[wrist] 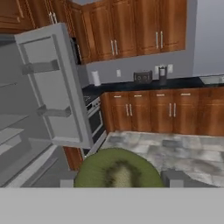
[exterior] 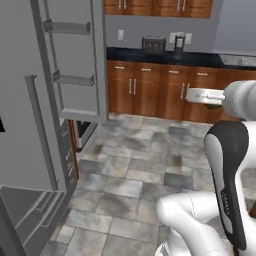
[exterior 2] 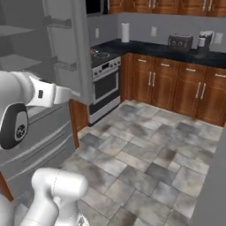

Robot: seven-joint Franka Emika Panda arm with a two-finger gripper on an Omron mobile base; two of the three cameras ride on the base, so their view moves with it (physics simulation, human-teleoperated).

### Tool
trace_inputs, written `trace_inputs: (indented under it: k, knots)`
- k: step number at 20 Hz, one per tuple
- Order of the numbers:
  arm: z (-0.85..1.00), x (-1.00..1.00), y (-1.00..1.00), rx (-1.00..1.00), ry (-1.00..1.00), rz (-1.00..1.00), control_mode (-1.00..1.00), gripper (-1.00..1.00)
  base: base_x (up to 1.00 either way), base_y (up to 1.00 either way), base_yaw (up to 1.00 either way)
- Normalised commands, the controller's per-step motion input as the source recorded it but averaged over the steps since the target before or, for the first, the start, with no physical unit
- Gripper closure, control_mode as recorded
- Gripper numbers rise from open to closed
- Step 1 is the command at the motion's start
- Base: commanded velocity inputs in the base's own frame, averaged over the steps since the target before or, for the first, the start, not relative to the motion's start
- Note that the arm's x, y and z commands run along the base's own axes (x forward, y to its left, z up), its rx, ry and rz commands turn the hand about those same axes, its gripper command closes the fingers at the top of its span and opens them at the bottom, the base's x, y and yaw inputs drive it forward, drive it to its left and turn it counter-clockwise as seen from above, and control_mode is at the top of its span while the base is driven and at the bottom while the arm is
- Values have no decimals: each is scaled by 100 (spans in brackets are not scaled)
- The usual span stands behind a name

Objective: Place the cold items (kiwi and pear) from the fridge in one tupperware on the dining counter. Place the warm items (hot dog and kebab skewer) in the stove area in another tupperware.

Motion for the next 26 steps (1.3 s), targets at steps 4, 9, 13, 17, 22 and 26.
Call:
trace_inputs:
  k: [4, 9, 13, 17, 22, 26]
  knots:
    - [0, 0, 0, 0, 0, 0, 100, 100, -92, 45, -56]
    - [0, 0, 0, 0, 0, 0, 100, 100, -95, 22, -49]
    - [0, 0, 0, 0, 0, 0, 100, 100, -100, 1, -37]
    - [0, 0, 0, 0, 0, 0, 100, 100, -100, 0, -29]
    - [0, 0, 0, 0, 0, 0, 100, 100, -93, -25, -24]
    - [0, 0, 0, 0, 0, 0, 100, 100, -19, -89, -16]
